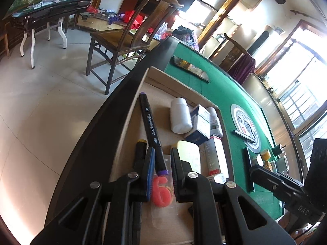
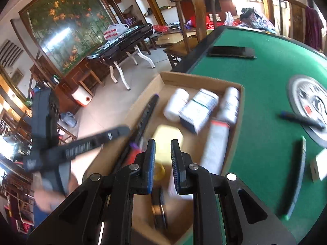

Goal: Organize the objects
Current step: 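Lower both markers into the cardboard tray and open both grippers, then move both grippers back over the green-capped marker and white charger cube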

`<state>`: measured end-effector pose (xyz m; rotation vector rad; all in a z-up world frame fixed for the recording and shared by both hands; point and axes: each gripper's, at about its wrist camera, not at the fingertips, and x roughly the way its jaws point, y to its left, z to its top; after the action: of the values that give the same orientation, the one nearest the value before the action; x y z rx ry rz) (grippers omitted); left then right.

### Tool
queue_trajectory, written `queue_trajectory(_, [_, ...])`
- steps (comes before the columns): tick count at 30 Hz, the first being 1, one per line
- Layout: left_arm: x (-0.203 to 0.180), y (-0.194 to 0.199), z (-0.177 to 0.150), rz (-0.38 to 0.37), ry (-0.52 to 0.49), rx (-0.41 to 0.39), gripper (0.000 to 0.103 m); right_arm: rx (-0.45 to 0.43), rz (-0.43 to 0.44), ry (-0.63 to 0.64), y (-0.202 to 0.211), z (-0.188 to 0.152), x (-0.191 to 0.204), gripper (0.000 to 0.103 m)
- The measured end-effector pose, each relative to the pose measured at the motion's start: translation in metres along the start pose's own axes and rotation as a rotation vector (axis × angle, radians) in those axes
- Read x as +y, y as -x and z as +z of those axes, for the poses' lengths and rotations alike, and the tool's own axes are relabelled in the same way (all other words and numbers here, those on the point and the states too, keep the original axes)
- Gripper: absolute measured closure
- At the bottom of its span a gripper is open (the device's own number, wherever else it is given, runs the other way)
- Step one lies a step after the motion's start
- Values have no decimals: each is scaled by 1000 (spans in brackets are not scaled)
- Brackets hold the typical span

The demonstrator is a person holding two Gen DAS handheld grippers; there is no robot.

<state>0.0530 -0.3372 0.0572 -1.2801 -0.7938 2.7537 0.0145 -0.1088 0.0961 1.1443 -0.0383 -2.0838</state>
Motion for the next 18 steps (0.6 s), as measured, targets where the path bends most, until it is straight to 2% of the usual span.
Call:
queue_trajectory(5, [-14, 4, -5, 2, -33, -2, 88, -18, 1, 6, 35, -23, -9, 88])
queue_trajectory(9, [-28, -3, -4, 14, -67, 22, 88, -39, 9, -9, 48, -29, -25, 88])
queue_trajectory(14, [-43, -10, -9, -23, -86, 40, 88, -55, 5, -52, 57, -34, -45, 88])
queue_trajectory(18, [-67, -14, -15, -48, -142, 57, 88, -74, -4, -92, 65, -39, -58, 88])
